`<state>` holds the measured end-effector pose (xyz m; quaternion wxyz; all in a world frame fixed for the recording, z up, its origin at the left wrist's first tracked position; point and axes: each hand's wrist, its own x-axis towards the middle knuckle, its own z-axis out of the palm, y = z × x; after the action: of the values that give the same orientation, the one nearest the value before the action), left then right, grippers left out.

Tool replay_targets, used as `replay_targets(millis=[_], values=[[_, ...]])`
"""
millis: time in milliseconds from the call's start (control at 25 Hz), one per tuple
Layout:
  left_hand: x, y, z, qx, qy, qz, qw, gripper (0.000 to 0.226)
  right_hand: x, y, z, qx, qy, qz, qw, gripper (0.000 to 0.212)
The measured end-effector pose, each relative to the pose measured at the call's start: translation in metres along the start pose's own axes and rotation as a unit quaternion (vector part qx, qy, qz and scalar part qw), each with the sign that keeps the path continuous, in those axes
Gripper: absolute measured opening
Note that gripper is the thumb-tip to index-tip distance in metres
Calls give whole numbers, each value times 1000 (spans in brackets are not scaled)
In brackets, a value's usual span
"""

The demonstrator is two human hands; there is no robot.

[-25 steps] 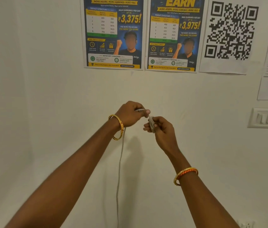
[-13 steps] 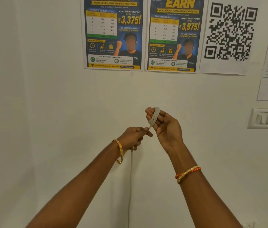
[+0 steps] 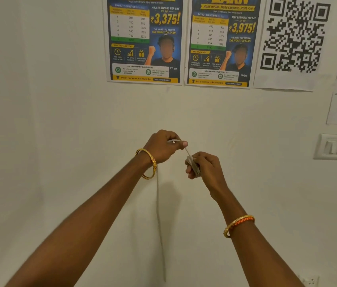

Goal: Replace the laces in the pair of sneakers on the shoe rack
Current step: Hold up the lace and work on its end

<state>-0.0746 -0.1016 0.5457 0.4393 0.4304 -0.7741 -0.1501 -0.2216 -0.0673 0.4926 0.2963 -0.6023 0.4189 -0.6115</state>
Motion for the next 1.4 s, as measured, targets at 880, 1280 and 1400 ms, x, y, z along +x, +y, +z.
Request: replay_targets(millis=[880,1280,1400], values=[[-10,-11,4,38,-35,-1,999,28,-7,2,3,-18,-16,84,996,30],[-64,-36,46,-162,-198,-135,957,37,9,-18,5,362,10,100,927,26],[-63,-25,37,-103,-181,-82,975,35,11,-7,10,256,47,76,963,22]])
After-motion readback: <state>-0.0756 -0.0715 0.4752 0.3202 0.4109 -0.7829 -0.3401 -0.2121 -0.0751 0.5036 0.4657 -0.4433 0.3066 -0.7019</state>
